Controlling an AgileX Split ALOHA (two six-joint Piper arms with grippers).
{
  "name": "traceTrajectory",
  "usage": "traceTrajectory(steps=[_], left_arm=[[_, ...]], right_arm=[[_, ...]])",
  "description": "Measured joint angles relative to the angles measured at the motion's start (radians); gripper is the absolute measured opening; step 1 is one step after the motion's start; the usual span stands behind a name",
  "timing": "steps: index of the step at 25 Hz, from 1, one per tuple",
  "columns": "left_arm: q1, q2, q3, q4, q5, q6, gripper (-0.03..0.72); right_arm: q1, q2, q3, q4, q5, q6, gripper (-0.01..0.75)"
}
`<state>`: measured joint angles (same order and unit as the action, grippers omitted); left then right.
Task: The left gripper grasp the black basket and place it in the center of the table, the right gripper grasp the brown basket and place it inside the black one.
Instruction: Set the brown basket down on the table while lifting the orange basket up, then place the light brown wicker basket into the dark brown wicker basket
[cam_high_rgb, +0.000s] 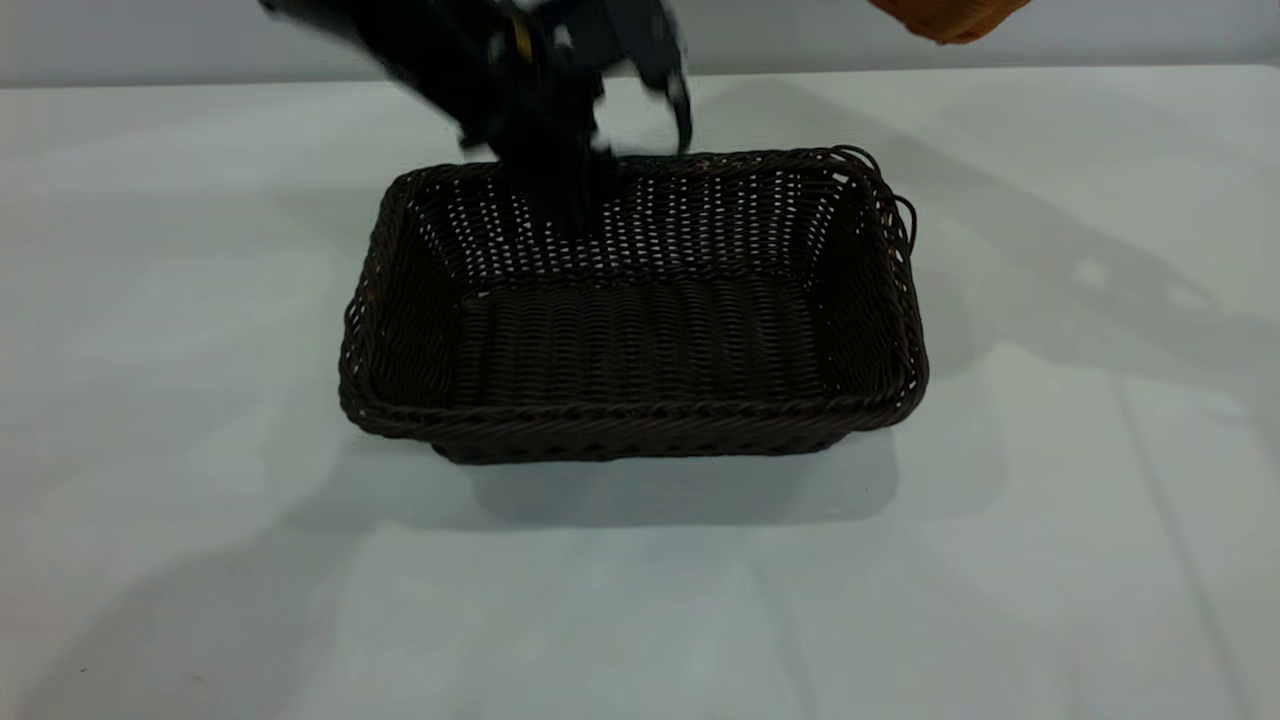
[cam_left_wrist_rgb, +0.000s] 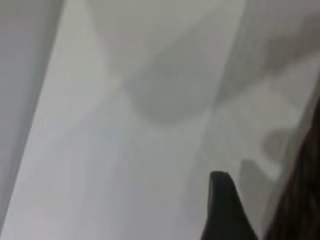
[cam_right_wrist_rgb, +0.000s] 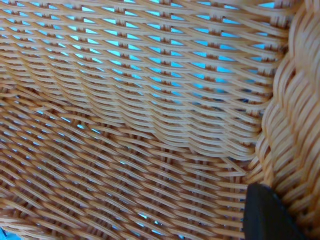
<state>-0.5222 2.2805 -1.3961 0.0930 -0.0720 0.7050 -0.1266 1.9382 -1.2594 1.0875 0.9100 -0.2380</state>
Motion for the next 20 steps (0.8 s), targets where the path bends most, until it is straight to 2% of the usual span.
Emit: traceTrajectory(steps=[4,8,12,16,20], left_arm=[[0.0,-0.108,0.0,-0.001,0.158,-0.016,0.411],[0.0,-0.258,0.0,-0.002,0.308,-0.02,0.411],[0.01,-0.451,0.0,-0.003,0.385,-0.022,0.409],[0.025,-0.649,0.0,-0.004,0.381,-0.03,0.397],[0.026,-0.789,0.0,-0.004,0.352,-0.074,0.393]], right_arm=[[-0.041,0.0,-0.038,-0.003,-0.003,0.0,0.07],[-0.053,0.0,-0.05,-0.069,-0.005,0.014,0.071],[-0.041,0.001,-0.05,-0.148,0.026,0.035,0.071],[0.025,0.001,-0.05,-0.222,0.066,0.039,0.071],[0.172,0.002,-0.05,-0.33,0.084,0.04,0.071]])
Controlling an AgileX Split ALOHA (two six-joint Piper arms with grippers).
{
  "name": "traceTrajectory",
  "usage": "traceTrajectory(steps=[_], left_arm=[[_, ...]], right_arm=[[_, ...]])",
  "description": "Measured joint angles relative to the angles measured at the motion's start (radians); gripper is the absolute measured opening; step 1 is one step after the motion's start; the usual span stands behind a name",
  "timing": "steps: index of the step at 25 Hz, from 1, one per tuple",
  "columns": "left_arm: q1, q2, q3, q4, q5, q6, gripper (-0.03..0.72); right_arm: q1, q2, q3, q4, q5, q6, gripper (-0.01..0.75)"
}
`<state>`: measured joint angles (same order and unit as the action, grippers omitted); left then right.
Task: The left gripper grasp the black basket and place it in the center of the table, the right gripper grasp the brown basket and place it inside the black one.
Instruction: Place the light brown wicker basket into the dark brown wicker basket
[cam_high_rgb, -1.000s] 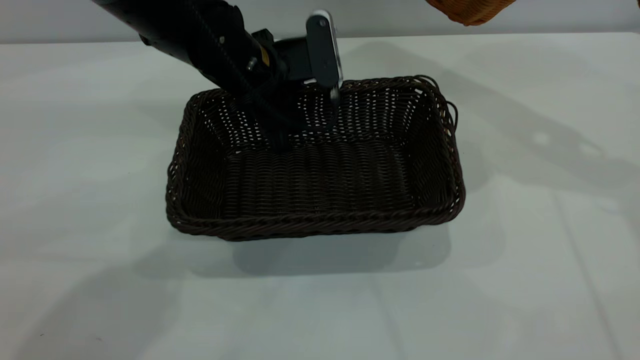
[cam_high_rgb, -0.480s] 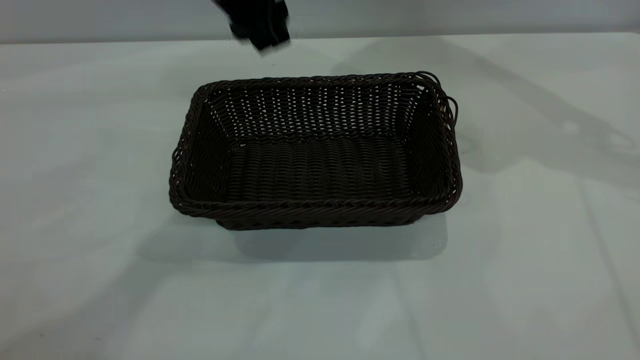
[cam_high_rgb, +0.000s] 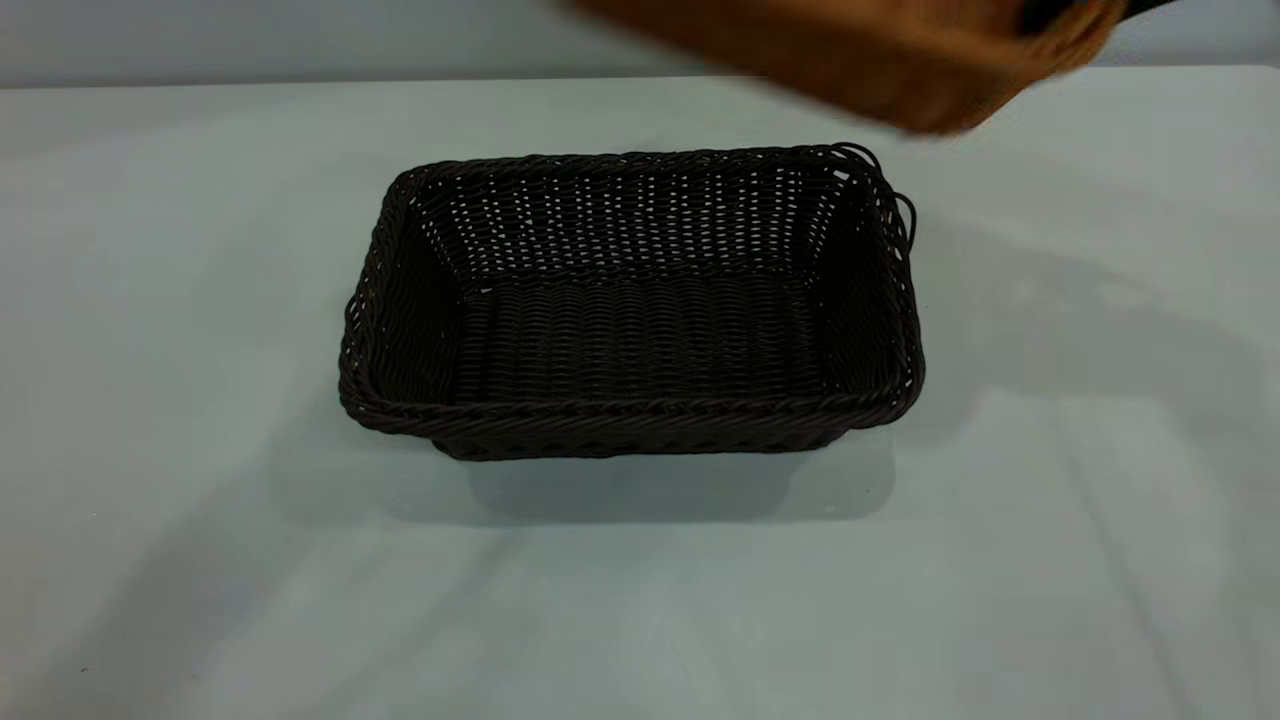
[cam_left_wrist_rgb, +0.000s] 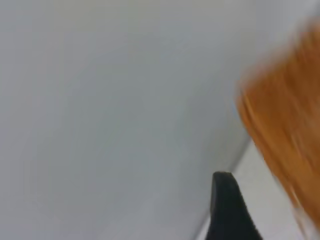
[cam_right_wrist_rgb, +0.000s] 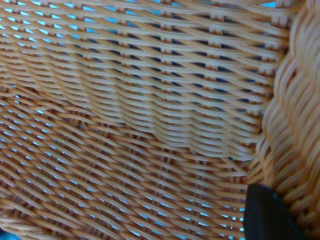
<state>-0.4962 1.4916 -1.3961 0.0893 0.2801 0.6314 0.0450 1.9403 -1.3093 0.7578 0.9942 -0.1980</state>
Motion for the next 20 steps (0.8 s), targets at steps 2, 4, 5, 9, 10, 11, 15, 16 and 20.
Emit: traceTrajectory(steps=[2,4,5,9,10,11,15,16,20], left_arm=[[0.0,-0.039,0.0,0.0,0.0,-0.025,0.391],[0.0,-0.066,0.0,0.0,0.001,-0.044,0.391],[0.0,-0.074,0.0,0.0,0.001,-0.047,0.391],[0.0,-0.087,0.0,0.0,0.006,-0.056,0.391],[0.0,-0.087,0.0,0.0,0.014,-0.057,0.391],[0.0,-0.087,0.0,0.0,0.026,-0.058,0.391],[0.0,-0.087,0.004,-0.001,0.094,-0.066,0.391],[0.0,-0.087,0.005,-0.001,0.111,-0.071,0.391],[0.0,-0.087,0.007,-0.001,0.177,-0.078,0.391]], right_arm=[[0.077,0.008,-0.005,-0.047,0.011,0.0,0.071],[0.147,0.034,-0.023,-0.096,0.027,-0.001,0.071],[0.179,0.054,-0.036,-0.118,0.033,-0.001,0.071],[0.251,0.152,-0.105,-0.159,0.058,0.009,0.071],[0.258,0.179,-0.121,-0.16,0.061,0.012,0.071],[0.262,0.204,-0.138,-0.161,0.067,0.013,0.071],[0.263,0.273,-0.176,-0.188,0.075,0.014,0.071],[0.263,0.281,-0.18,-0.199,0.075,0.014,0.071],[0.263,0.291,-0.184,-0.23,0.075,0.02,0.071]])
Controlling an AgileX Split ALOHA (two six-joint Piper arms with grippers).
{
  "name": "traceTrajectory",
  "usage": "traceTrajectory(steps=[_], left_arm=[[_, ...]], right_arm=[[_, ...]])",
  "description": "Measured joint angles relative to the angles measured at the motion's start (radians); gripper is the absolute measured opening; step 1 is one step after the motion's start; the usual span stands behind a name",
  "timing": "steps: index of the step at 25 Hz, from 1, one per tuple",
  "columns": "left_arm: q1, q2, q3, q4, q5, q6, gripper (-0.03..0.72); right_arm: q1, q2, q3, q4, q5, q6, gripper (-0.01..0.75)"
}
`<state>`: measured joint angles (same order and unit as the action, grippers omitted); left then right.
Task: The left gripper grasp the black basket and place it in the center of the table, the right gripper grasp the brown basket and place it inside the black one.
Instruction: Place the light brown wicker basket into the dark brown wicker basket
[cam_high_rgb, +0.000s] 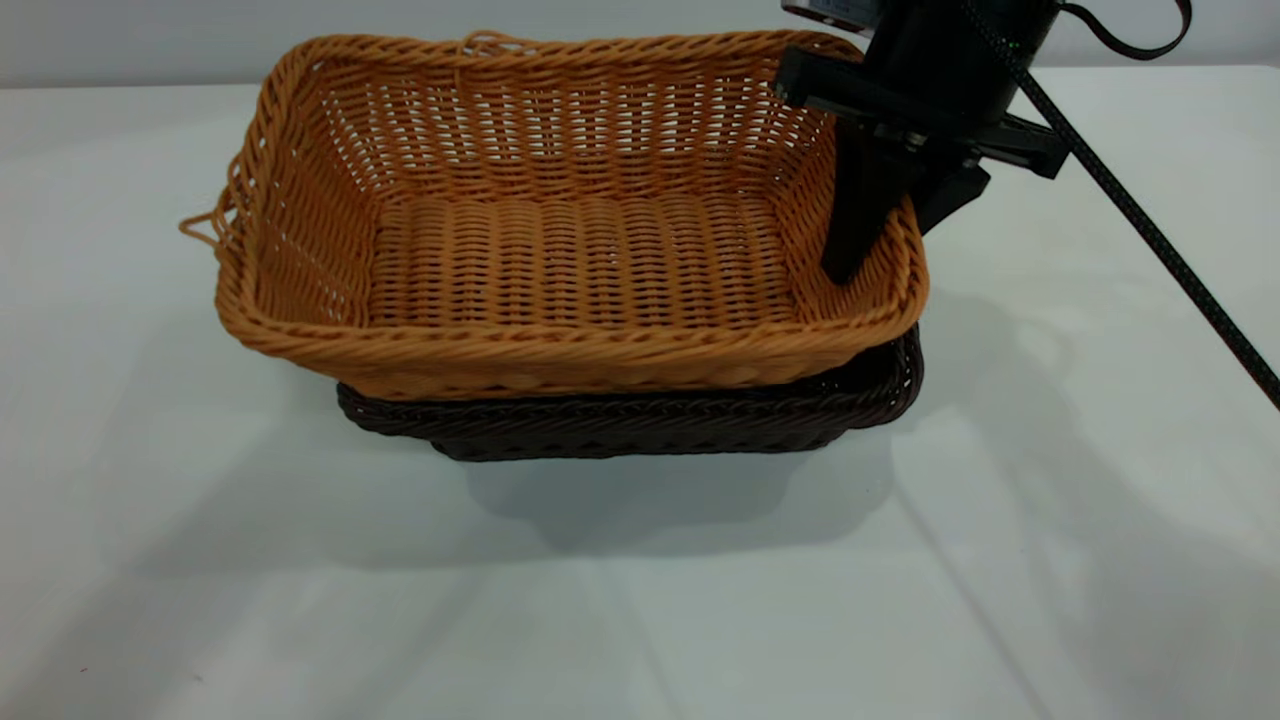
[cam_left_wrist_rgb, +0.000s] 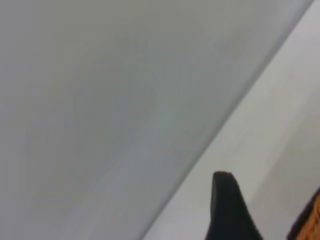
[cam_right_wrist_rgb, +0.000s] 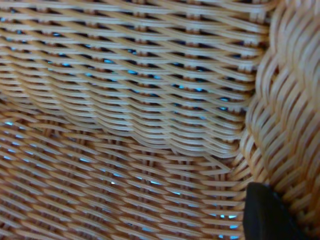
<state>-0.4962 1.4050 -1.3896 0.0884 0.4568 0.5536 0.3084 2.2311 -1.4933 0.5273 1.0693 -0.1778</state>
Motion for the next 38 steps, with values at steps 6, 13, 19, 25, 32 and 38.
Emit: traceTrajectory(steps=[6,13,19,25,32,38], left_arm=[[0.0,0.0,0.002,0.0,0.017,-0.001,0.391],[0.0,0.0,0.002,0.0,0.022,-0.001,0.391],[0.0,0.0,0.002,0.0,0.022,-0.015,0.391],[0.0,0.0,0.002,0.0,0.023,-0.019,0.391],[0.0,0.0,0.002,0.0,0.026,-0.02,0.391],[0.0,0.0,0.002,0.0,0.026,-0.02,0.391]], right_arm=[[-0.004,0.001,-0.05,0.004,0.04,0.007,0.072],[-0.013,0.002,-0.07,-0.019,0.092,0.013,0.075],[-0.048,0.007,-0.074,-0.035,0.1,0.04,0.078],[-0.04,0.032,-0.074,0.0,0.049,0.051,0.078],[-0.04,0.088,-0.074,0.005,0.032,0.079,0.111],[-0.039,0.088,-0.076,-0.005,0.011,0.077,0.3]])
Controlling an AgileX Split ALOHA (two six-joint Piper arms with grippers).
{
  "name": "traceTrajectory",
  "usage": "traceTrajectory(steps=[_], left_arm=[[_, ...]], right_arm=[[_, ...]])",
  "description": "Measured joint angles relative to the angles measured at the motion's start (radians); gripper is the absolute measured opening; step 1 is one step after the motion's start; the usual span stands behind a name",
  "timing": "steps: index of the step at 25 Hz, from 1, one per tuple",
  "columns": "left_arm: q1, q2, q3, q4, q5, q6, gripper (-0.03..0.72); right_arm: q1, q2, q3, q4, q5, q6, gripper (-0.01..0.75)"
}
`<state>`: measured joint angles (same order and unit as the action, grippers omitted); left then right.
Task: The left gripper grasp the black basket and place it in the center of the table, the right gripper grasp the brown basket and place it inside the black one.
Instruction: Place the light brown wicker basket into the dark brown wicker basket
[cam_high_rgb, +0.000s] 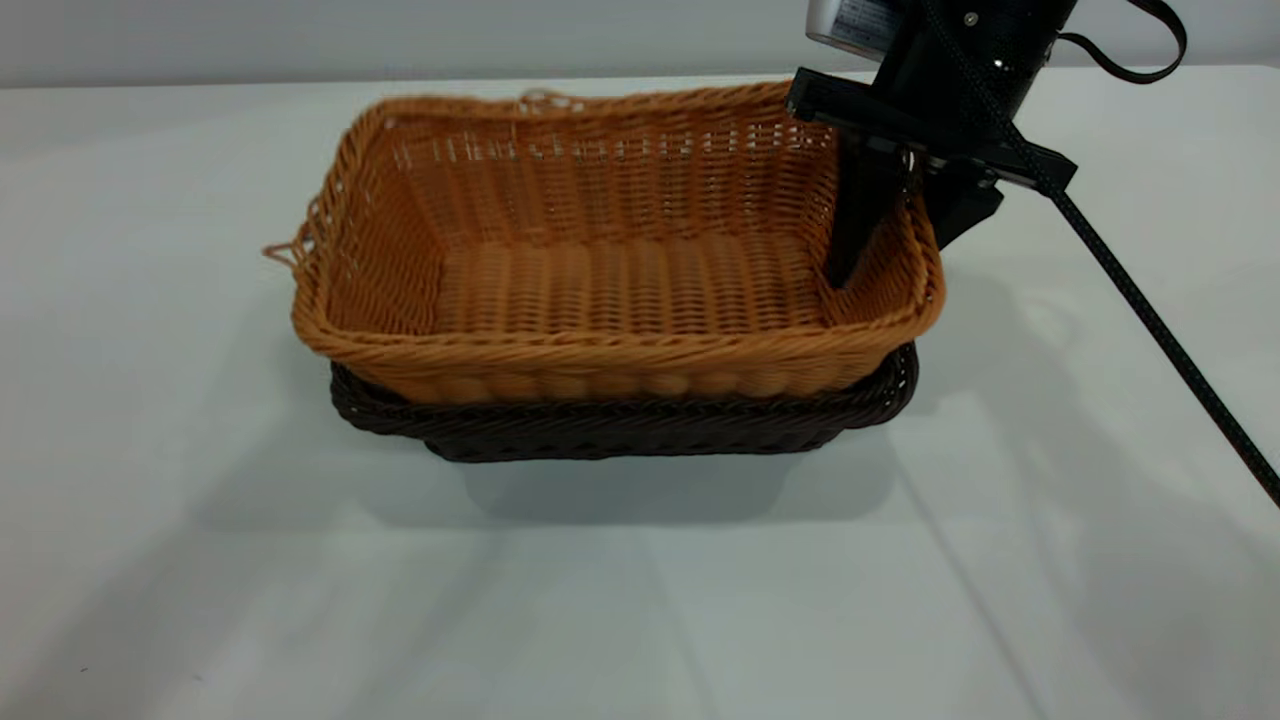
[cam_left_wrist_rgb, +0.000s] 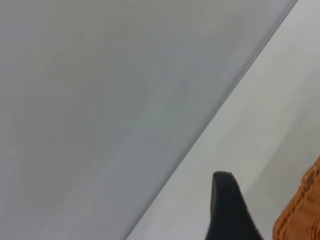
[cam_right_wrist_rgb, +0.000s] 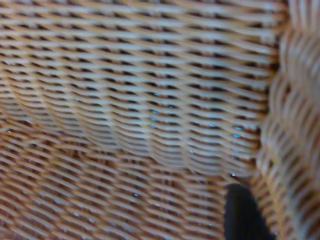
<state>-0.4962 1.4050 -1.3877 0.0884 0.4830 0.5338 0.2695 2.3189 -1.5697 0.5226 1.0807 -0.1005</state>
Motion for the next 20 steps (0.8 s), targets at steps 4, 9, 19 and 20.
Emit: traceTrajectory(steps=[4,9,19,20], left_arm=[[0.0,0.0,0.0,0.0,0.0,0.0,0.391],[0.0,0.0,0.0,0.0,0.0,0.0,0.391],[0.0,0.0,0.0,0.0,0.001,-0.005,0.391],[0.0,0.0,0.0,0.0,0.001,-0.005,0.391]], right_arm=[[0.0,-0.001,-0.004,0.009,0.032,-0.024,0.491],[0.0,-0.001,-0.007,-0.035,0.093,-0.041,0.603],[0.0,-0.085,-0.007,-0.063,0.104,-0.045,0.545],[0.0,-0.113,-0.007,-0.065,0.107,-0.046,0.543]])
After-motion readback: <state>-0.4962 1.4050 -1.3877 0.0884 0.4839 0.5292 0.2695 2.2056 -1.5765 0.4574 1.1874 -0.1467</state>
